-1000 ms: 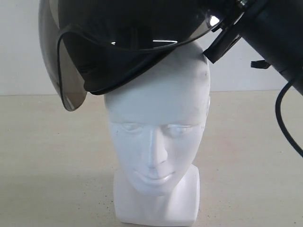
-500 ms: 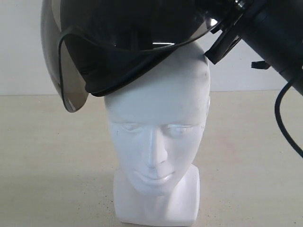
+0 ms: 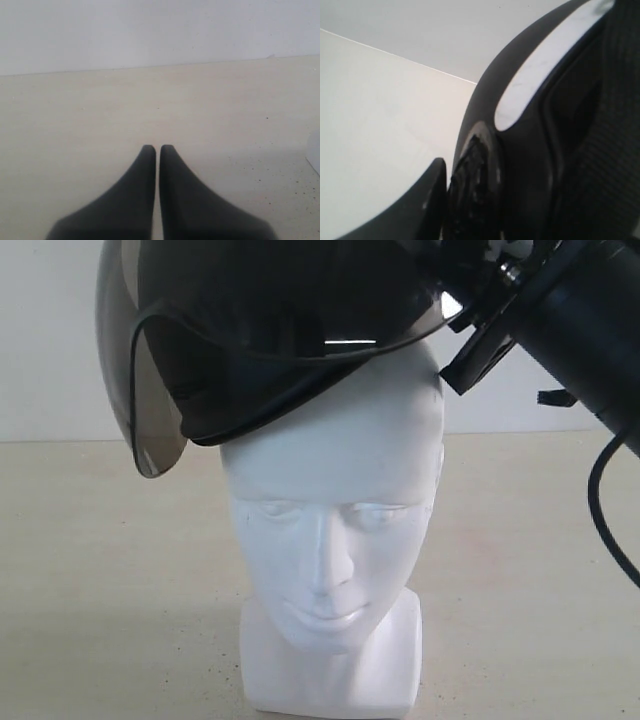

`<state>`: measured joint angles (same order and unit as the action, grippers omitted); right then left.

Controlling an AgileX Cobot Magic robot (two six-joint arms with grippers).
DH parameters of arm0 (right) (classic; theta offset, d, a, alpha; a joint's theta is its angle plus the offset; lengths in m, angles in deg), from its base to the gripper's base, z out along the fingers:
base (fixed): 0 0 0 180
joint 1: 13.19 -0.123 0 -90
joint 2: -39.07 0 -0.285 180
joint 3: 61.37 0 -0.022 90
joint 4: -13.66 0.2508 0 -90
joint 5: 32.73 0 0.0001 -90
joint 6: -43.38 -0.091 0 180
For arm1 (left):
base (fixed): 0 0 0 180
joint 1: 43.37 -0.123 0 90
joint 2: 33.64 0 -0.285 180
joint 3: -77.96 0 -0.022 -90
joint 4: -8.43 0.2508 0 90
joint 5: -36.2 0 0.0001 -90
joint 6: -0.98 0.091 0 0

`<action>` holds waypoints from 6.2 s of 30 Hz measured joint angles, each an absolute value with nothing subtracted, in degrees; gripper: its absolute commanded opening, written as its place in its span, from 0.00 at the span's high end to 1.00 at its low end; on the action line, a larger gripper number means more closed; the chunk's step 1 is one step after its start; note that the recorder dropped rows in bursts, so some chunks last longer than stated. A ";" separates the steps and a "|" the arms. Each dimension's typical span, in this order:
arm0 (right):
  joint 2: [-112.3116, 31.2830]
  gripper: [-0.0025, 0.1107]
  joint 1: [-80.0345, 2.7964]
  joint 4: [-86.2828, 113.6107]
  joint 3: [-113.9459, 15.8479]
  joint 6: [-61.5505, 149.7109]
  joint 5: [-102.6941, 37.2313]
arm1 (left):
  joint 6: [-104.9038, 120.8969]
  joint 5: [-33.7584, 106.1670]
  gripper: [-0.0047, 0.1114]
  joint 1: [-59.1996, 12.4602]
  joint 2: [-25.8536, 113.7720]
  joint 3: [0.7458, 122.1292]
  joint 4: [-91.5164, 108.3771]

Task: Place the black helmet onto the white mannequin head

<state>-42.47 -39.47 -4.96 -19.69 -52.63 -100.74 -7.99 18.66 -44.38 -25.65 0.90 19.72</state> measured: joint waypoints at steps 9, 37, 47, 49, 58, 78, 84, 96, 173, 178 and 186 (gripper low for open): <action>-42.47 0.98 -39.47 -4.72 -18.87 -51.87 -101.22 | -7.99 18.66 0.92 -44.38 -25.65 0.90 19.72; -41.91 0.98 -39.47 -3.44 -16.58 -51.16 -100.54 | -7.99 18.66 0.92 -44.38 -25.65 0.90 19.72; -41.47 0.98 -39.47 -2.10 -14.78 -51.05 -100.16 | -7.99 18.66 0.92 -44.38 -25.65 0.90 19.72; -41.47 0.98 -39.47 -2.10 -14.78 -51.05 -100.16 | -7.99 18.66 0.92 -44.38 -25.65 0.90 19.72; -41.47 0.98 -39.47 -2.53 -14.78 -51.54 -100.16 | -7.99 18.66 0.92 -44.38 -25.65 0.90 19.72; -41.28 0.98 -39.47 -3.08 -14.34 -53.08 -99.96 | -7.99 18.66 0.92 -44.38 -25.65 0.90 19.72; -41.28 0.98 -39.36 -3.45 -14.34 -53.36 -99.73 | -7.99 18.66 0.92 -44.38 -25.65 0.90 19.72; -41.14 0.98 -39.36 -2.27 -11.16 -54.96 -101.36 | -7.99 18.66 0.92 -44.38 -25.65 0.90 19.72; -31.92 0.98 -38.46 15.08 13.61 -43.04 -102.04 | -7.99 18.66 0.92 -44.38 -25.65 0.90 19.84; -27.06 0.98 -38.46 14.97 13.61 -30.59 -101.77 | -7.99 18.66 0.92 -44.38 -25.65 0.90 19.84; -18.53 0.98 -38.46 7.15 6.32 2.95 -70.26 | -7.99 18.66 0.92 -44.38 -25.65 0.90 19.84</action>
